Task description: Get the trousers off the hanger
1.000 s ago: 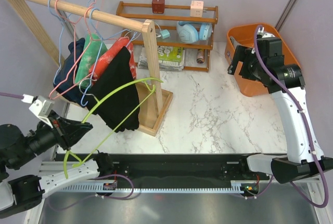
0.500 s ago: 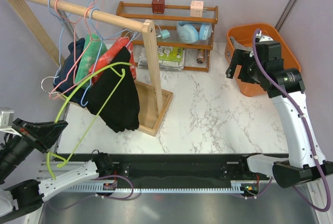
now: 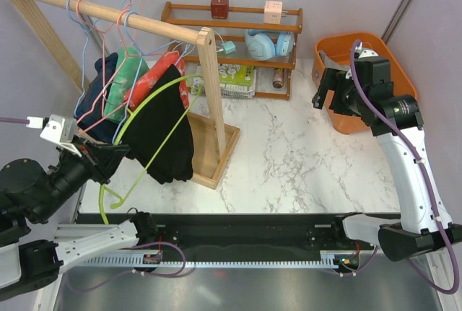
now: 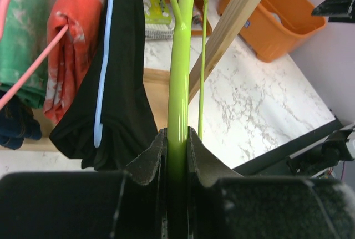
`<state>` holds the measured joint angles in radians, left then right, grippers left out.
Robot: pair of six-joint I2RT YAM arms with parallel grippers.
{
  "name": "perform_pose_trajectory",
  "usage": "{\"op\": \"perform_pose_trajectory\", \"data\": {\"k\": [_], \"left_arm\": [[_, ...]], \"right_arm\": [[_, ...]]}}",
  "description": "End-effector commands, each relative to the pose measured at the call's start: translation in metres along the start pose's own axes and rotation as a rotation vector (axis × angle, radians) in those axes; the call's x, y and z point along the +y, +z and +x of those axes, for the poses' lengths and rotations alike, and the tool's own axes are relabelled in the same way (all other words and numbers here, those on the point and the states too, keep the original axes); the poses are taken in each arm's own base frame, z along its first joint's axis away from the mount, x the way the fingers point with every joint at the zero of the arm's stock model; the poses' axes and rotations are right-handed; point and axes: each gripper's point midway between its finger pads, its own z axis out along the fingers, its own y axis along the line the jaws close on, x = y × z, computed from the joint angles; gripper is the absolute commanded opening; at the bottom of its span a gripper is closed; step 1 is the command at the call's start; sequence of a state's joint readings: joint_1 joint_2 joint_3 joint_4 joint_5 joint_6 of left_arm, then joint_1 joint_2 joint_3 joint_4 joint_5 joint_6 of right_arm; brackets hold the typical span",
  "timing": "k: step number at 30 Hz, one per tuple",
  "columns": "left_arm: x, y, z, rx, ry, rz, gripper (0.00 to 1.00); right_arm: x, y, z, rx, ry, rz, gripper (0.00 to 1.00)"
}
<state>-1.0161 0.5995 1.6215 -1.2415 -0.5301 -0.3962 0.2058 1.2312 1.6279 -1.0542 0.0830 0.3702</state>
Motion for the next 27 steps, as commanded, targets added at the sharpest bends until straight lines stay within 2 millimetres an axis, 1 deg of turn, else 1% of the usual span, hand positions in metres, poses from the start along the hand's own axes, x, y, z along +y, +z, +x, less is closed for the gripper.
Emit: {"op": "perform_pose_trajectory", "data": {"k": [1,4,5,7,8,9,10,11,12,14,15,16,18,21,22,27], "left_arm": [[-0.014,0.015,-0.042,-0.129,-0.009,-0.008,0.02],[-0.019,0.022,-0.054,-0.129,0.022,-0.026,0.02],[-0.025,0.029,-0.06,-0.126,0.034,-0.034,0.02],[-0.029,0.033,-0.067,-0.126,0.072,-0.036,0.02],[-0.033,0.037,-0.073,-0.128,0.081,-0.04,0.02],[-0.033,0.038,-0.077,-0.13,0.096,-0.046,0.02],[-0.034,0.039,-0.08,-0.133,0.101,-0.049,0.02],[-0.035,0.036,-0.087,-0.15,0.097,-0.047,0.02],[-0.038,0.043,-0.089,-0.143,0.117,-0.055,0.02],[-0.041,0.043,-0.099,-0.16,0.124,-0.053,0.02],[-0.048,0.053,-0.099,-0.144,0.151,-0.054,0.02],[-0.05,0.053,-0.104,-0.152,0.153,-0.05,0.02],[-0.059,0.067,-0.104,-0.129,0.179,-0.055,0.02],[-0.06,0.075,-0.108,-0.129,0.181,-0.088,0.02],[-0.064,0.083,-0.108,-0.12,0.187,-0.094,0.02],[-0.075,0.1,-0.108,-0.099,0.22,-0.094,0.02]], "right_arm": [[0.01,-0.016,-0.021,-0.076,-0.004,-0.043,0.98],[0.012,-0.015,-0.025,-0.081,-0.005,-0.051,0.98],[0.014,-0.014,-0.025,-0.08,-0.004,-0.056,0.98],[0.015,-0.012,-0.027,-0.081,-0.004,-0.058,0.98],[0.015,-0.012,-0.028,-0.081,-0.004,-0.06,0.98],[0.015,-0.01,-0.028,-0.077,-0.004,-0.058,0.98],[0.016,-0.01,-0.028,-0.079,-0.004,-0.059,0.98],[0.016,-0.011,-0.029,-0.079,-0.004,-0.061,0.98],[0.016,-0.011,-0.029,-0.08,-0.005,-0.063,0.98],[0.017,-0.014,-0.031,-0.09,-0.005,-0.068,0.98],[0.017,-0.015,-0.031,-0.089,-0.005,-0.071,0.98],[0.018,-0.016,-0.031,-0.089,-0.003,-0.074,0.98],[0.018,-0.018,-0.031,-0.094,0.001,-0.078,0.98],[0.021,-0.022,-0.031,-0.097,0.009,-0.096,0.98],[0.022,-0.024,-0.031,-0.099,0.012,-0.104,0.98],[0.023,-0.028,-0.031,-0.108,0.02,-0.113,0.98]]}}
